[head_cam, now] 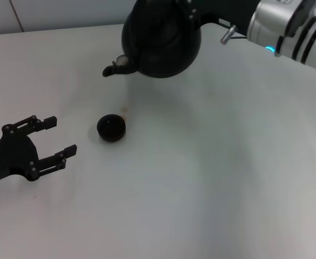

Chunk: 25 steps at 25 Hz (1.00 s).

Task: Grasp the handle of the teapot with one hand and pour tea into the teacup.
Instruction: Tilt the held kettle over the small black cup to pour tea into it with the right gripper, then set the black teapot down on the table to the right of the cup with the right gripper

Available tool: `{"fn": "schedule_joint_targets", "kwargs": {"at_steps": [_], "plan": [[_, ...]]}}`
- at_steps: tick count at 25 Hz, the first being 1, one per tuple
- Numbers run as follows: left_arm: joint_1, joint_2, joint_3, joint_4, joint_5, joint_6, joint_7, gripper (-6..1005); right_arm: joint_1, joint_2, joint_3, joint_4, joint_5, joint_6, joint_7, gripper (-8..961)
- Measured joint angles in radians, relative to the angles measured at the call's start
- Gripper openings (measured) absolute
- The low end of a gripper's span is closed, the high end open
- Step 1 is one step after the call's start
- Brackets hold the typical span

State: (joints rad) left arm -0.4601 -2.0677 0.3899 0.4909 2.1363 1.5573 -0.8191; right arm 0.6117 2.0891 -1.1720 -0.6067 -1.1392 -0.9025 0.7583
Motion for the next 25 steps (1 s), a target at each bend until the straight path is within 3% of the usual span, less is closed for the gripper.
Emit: {"fn": "schedule_joint_targets", "kwargs": {"at_steps": [25], "plan": [[0.001, 0.000, -0.003, -0.002, -0.002, 0.008, 0.001, 752, -0.145, -0.002, 0.043, 0.106, 0.212, -0.033, 0.065, 93]]}}
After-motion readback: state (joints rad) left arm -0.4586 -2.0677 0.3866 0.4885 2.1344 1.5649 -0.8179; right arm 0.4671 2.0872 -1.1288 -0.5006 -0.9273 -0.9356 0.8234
